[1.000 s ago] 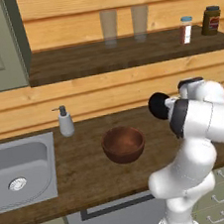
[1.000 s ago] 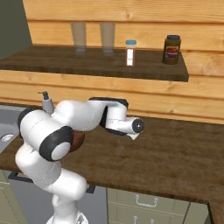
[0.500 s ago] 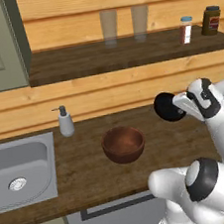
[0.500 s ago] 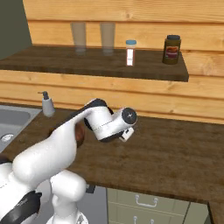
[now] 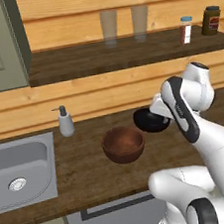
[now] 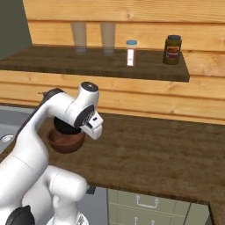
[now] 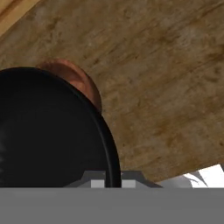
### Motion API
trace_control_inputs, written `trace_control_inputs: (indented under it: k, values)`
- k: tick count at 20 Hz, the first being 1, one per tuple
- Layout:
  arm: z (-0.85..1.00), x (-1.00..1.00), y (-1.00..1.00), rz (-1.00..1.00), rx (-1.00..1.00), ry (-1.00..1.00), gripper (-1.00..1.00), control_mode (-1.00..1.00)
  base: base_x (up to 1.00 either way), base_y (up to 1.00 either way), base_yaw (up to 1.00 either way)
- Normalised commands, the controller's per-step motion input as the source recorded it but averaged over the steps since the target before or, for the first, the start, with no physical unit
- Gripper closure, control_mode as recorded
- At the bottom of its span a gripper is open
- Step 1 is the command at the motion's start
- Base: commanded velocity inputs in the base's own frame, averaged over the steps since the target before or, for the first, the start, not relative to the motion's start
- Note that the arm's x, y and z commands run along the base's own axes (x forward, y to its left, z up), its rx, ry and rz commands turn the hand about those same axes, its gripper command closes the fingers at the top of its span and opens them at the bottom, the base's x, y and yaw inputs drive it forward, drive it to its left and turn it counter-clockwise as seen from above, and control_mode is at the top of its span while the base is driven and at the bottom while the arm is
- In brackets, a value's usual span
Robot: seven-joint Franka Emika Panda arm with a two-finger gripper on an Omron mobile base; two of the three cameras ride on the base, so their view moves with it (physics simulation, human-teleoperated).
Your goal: Pick up the bowls on the counter and stack them on top of one another in the open cabinet. Place the smaller bowl on top of the larger bowl.
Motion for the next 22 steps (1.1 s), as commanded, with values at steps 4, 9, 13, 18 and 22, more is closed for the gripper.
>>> trace_control_inputs:
  k: [4,9,13,18,22]
  values:
    - [-0.09,-0.09,1.00,0.03,0.00,0.12,1.00,-1.00,0.00,0.00,0.00]
    - [-0.18,0.02,0.61,0.05,0.00,-0.06,1.00,-1.00,0.00,0.00,0.00]
    - [-0.41,0.23,0.14,0.00,-0.02,-0.02,1.00,-1.00,0.00,0.00,0.00]
    - [-0.33,0.41,0.00,0.00,0.00,0.00,1.00,-1.00,0.00,0.00,0.00]
    - [-0.16,0.48,0.00,0.00,0.00,0.01,1.00,-1.00,0.00,0.00,0.00]
